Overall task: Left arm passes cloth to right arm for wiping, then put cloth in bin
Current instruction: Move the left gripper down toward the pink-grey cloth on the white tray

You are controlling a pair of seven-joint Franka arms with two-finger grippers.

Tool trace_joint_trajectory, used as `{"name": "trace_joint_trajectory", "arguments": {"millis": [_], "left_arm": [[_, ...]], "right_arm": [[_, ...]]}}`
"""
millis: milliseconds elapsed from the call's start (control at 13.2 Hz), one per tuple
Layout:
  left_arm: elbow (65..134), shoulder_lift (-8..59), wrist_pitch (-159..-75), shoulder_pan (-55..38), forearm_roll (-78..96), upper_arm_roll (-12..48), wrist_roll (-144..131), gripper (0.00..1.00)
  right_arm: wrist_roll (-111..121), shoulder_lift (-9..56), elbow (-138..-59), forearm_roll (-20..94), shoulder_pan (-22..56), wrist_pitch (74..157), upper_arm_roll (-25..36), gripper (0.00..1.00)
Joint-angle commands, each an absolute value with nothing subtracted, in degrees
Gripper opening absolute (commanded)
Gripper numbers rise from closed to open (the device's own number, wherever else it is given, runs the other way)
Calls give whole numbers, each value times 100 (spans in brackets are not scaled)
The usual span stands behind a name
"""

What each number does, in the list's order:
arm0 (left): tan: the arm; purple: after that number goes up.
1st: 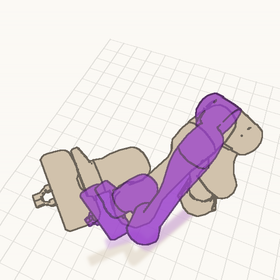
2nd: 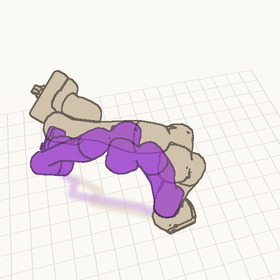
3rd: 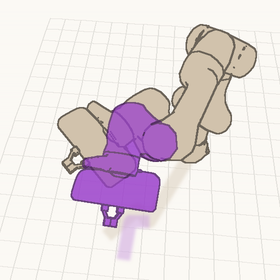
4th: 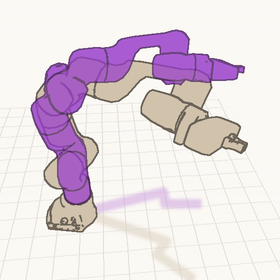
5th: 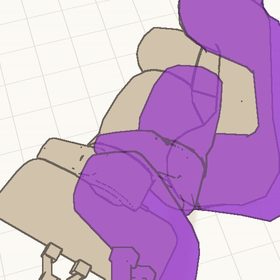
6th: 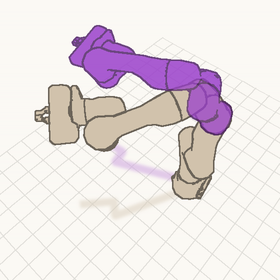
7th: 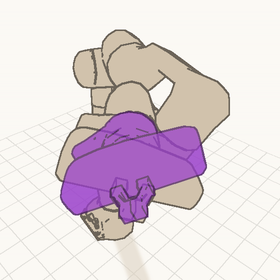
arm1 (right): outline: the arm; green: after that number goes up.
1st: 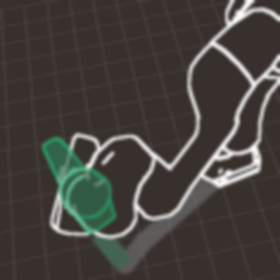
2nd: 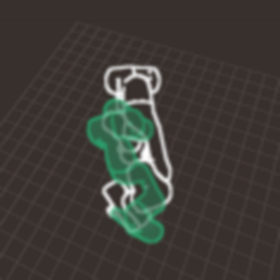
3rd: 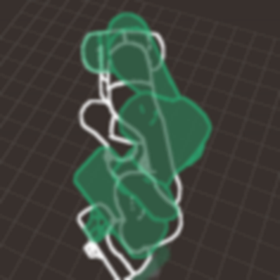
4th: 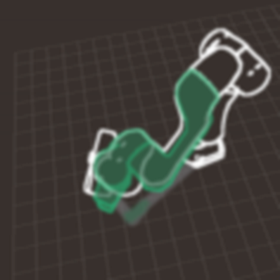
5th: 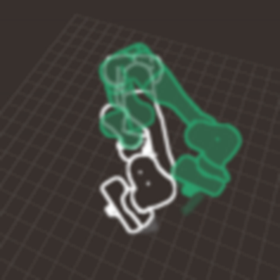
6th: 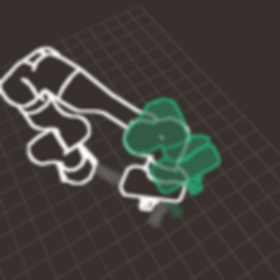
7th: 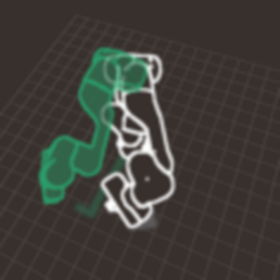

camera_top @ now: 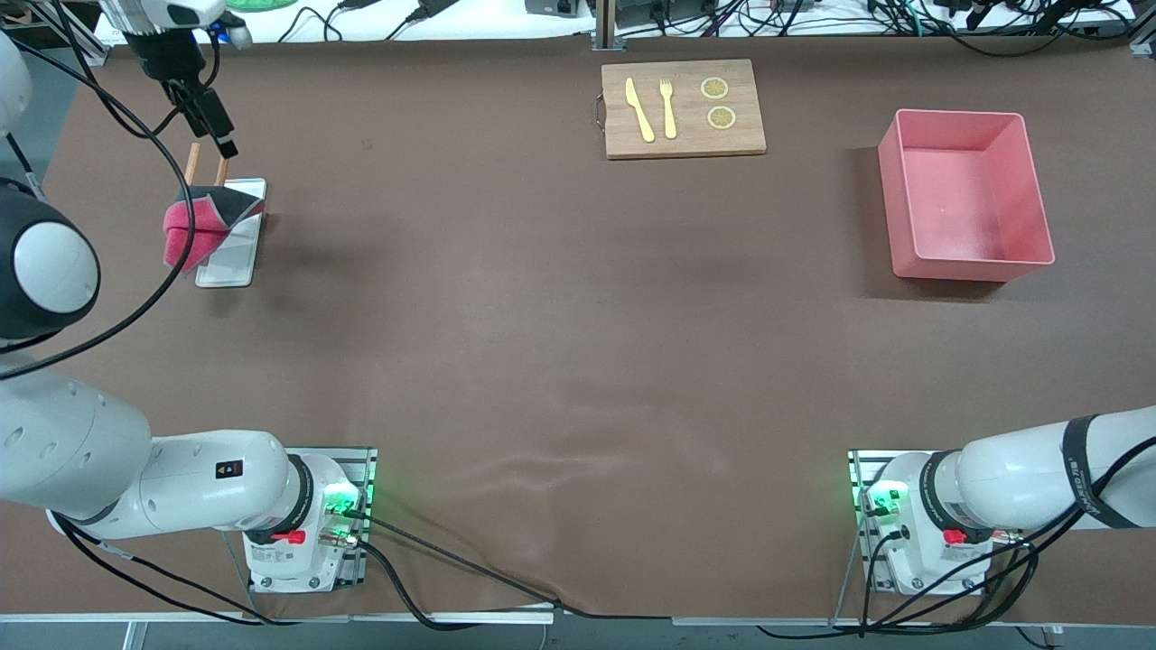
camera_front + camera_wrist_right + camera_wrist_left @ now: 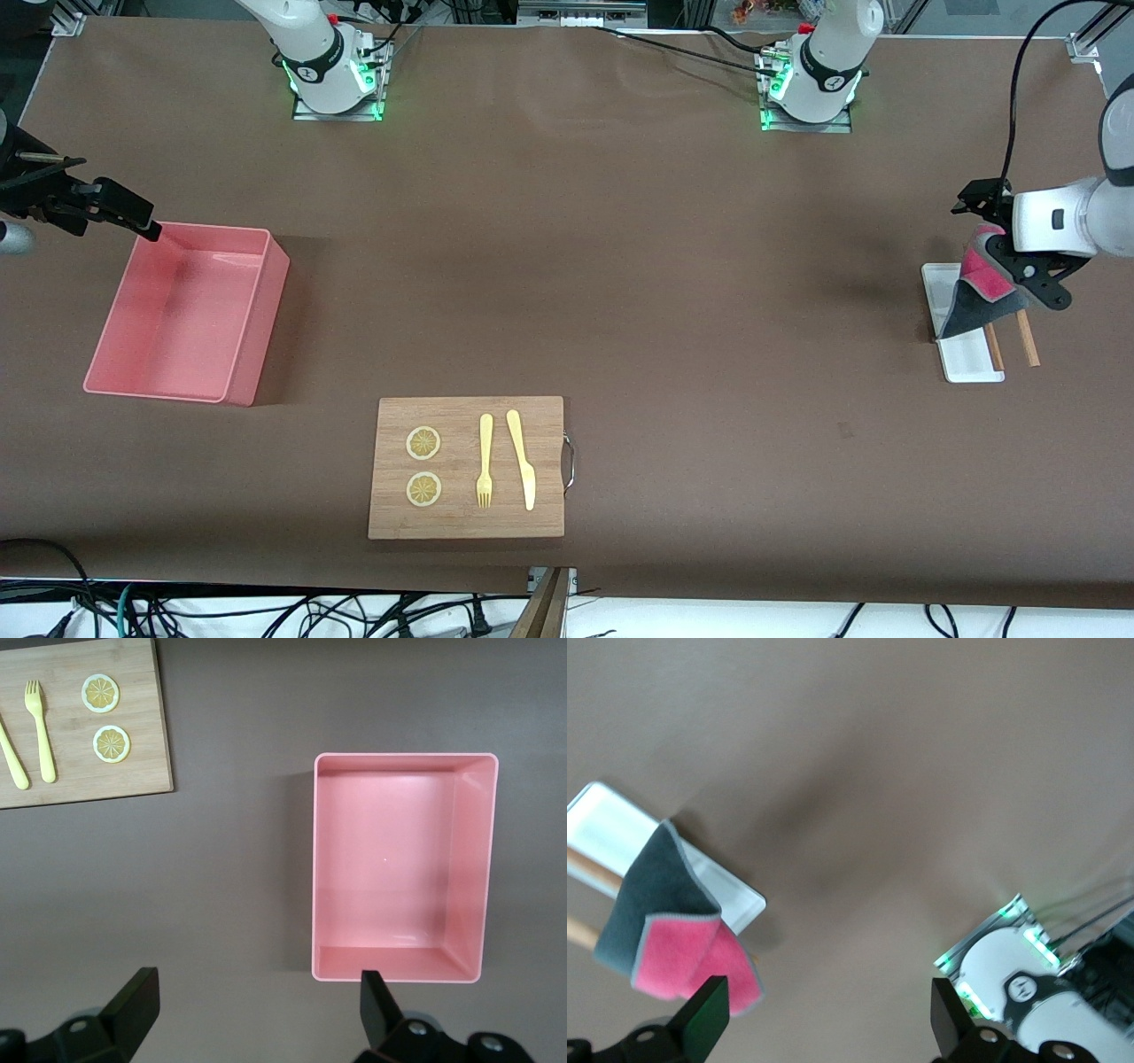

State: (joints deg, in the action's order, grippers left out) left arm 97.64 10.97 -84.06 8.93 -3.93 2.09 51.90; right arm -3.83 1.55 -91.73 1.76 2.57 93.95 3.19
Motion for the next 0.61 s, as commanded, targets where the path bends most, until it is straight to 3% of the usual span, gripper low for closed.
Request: {"name": "trace_joint_trajectory", "arguments": {"millis": [0, 378, 529], "left_arm": [[9703, 1537, -8761, 1325, -588, 237, 6526, 100], [9738, 2336, -9790, 1924, -730, 246, 8654, 100], [9747, 2417, -9949, 1986, -721, 246, 9043, 64]], "right_arm": [[-325, 202, -9044, 193, 237, 9352, 316, 100], [-316, 229, -9044, 185, 167, 9360, 325, 100], [-316, 229, -9044, 185, 176, 9378, 325, 100]]}}
